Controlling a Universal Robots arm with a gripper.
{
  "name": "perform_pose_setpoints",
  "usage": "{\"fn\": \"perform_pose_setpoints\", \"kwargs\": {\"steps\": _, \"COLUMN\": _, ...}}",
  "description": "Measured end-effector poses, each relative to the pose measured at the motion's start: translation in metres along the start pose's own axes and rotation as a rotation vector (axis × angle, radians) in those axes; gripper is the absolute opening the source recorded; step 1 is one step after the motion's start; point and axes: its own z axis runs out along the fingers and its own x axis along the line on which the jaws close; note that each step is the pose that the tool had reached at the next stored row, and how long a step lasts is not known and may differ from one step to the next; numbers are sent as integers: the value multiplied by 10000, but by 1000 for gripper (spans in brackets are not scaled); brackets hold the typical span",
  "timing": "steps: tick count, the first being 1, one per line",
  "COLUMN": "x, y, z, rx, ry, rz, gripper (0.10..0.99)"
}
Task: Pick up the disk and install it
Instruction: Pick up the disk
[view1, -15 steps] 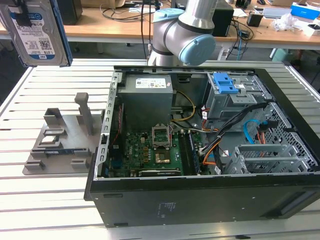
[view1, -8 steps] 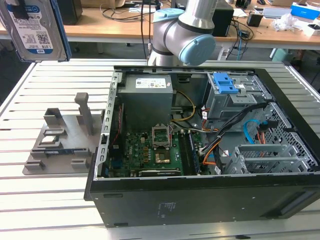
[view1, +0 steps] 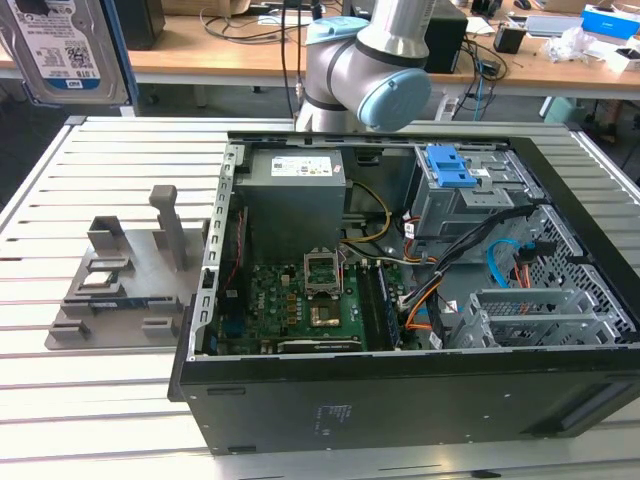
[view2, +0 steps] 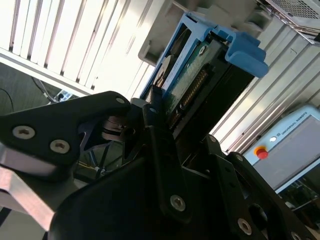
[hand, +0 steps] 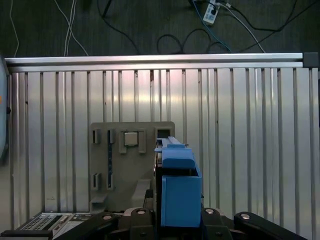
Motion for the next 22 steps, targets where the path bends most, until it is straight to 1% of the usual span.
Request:
{"fn": "perform_pose_setpoints", "kwargs": {"steps": 2, "x": 0, "y": 0, "z": -27, "rx": 0, "ry": 0, "rz": 1, "gripper": 357}}
{"fn": "perform_pose_setpoints", "kwargs": {"steps": 5, "x": 1, "y": 1, "z": -103, "rx": -1, "ry": 0, "rz": 0, "gripper": 357}}
{"fn": "perform_pose_setpoints", "kwargs": {"steps": 7, "x": 0, "y": 1, "z": -136, "rx": -1, "ry": 0, "rz": 0, "gripper": 357}}
{"fn": "perform_pose_setpoints", "kwargs": {"steps": 15, "x": 1, "y": 4, "z": -318, "rx": -3, "ry": -1, "rz": 0, "gripper": 357}}
{"fn": "perform_pose_setpoints", "kwargs": {"steps": 16, "x": 1, "y": 4, "z": -332, "rx": -5, "ry": 0, "rz": 0, "gripper": 357}}
{"fn": "perform_pose_setpoints", "kwargs": {"steps": 22, "x": 1, "y": 4, "z": -333, "rx": -3, "ry": 0, "rz": 0, "gripper": 357}}
